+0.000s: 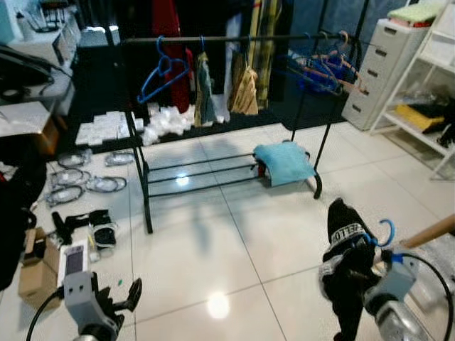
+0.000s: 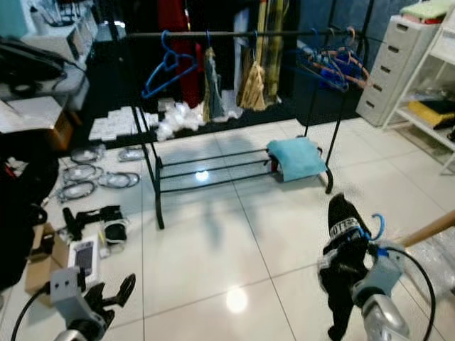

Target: Hang hanger

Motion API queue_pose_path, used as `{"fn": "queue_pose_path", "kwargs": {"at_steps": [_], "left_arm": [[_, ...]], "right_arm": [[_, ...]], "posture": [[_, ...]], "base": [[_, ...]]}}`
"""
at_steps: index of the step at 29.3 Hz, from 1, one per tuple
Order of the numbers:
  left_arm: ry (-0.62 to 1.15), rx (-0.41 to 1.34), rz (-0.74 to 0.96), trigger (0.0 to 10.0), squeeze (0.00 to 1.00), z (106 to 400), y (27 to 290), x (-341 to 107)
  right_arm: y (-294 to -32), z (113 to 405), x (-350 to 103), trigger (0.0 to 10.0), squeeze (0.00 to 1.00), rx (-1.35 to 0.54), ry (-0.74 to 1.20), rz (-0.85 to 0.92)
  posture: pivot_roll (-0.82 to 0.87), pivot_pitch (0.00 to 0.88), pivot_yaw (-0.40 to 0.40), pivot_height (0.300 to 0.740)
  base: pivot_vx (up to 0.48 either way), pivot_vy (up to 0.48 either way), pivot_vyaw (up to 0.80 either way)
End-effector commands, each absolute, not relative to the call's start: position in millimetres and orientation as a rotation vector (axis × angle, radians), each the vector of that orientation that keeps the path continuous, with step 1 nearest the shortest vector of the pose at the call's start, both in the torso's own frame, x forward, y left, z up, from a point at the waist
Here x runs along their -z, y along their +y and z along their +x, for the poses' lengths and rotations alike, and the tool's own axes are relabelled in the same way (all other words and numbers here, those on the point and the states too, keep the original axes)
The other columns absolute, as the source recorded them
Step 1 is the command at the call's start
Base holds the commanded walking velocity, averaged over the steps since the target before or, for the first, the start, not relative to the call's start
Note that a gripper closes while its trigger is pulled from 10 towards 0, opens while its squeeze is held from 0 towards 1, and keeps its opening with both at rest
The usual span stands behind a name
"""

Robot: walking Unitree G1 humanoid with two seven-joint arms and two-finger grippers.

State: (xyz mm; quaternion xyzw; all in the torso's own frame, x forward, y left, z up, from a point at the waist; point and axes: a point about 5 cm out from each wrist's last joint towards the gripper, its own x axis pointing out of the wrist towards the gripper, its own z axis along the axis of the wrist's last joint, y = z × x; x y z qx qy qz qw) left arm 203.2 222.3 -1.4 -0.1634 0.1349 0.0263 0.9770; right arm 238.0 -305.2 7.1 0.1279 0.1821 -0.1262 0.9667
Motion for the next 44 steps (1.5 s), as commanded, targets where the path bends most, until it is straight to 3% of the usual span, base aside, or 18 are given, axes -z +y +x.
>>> {"fn": "queue_pose_path", "kwargs": {"at_steps": [1, 17, 24, 44], "left_arm": [[0.282, -0.034, -0.343, 10.0, 0.00, 199, 221, 4], [0.302, -0.031, -0.347, 10.0, 0.00, 193, 228, 10], [0.302, -0.033, -0.352, 10.0, 0.00, 185, 227, 11], [0.296, -0.031, -0.363, 10.0, 0.00, 171, 226, 5]], "right_arm": [[-308, 236, -8, 10.0, 0.00, 0.257, 0.334, 0.254], [-301, 231, -2, 10.0, 0.00, 0.208, 0.334, 0.265], [-304, 224, 1, 10.0, 0.00, 0.200, 0.343, 0.272], [-309, 214, 0, 10.0, 0.00, 0.186, 0.336, 0.281]], "posture": [[-0.04, 0.063, 0.023, 0.740], [-0.04, 0.048, 0.037, 0.740], [-0.03, 0.080, 0.004, 0.740], [-0.05, 0.144, 0.022, 0.740]], "base": [[0.349, 0.000, 0.00], [0.336, 0.000, 0.00], [0.331, 0.000, 0.00], [0.333, 0.000, 0.00]]}}
